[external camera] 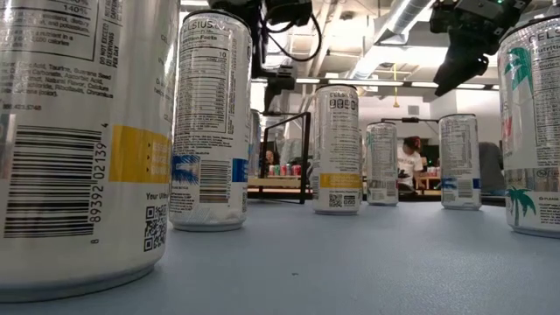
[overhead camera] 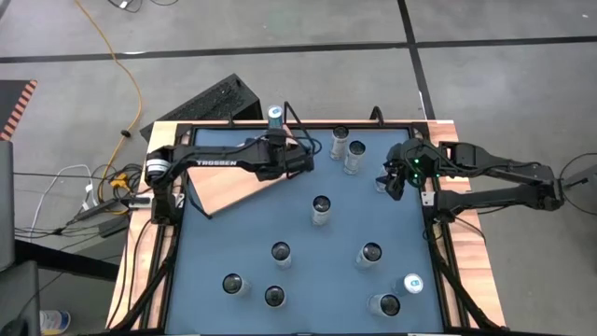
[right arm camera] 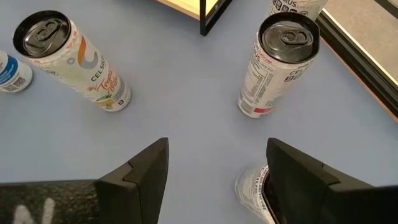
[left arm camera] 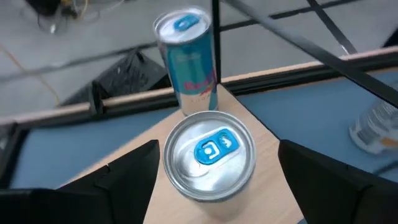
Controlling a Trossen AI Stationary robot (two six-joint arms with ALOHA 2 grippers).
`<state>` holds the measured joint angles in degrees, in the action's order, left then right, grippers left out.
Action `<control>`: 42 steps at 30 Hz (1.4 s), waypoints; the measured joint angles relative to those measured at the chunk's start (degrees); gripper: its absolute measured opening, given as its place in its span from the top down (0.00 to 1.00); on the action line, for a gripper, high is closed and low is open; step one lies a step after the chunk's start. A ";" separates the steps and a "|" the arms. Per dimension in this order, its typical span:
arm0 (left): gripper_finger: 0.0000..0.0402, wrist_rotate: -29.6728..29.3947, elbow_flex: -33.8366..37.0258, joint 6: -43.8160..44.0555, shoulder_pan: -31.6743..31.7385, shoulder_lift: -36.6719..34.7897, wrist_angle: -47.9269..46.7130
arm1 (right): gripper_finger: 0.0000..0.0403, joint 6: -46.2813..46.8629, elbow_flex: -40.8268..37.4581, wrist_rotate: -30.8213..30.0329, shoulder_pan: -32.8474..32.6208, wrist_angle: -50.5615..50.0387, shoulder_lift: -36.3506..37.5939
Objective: Place canned beverage on shelf
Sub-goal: Put the left blue soda can on the shelf aligned with the other blue soda can
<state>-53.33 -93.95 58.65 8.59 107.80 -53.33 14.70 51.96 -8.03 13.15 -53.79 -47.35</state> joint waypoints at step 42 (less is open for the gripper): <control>0.21 60.77 45.59 -70.51 21.17 -40.18 57.22 | 0.37 -1.66 0.02 -0.65 0.09 -0.39 -0.02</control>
<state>7.44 -48.36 -11.86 29.76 67.61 3.90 13.04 51.99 -8.68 13.23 -54.18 -47.37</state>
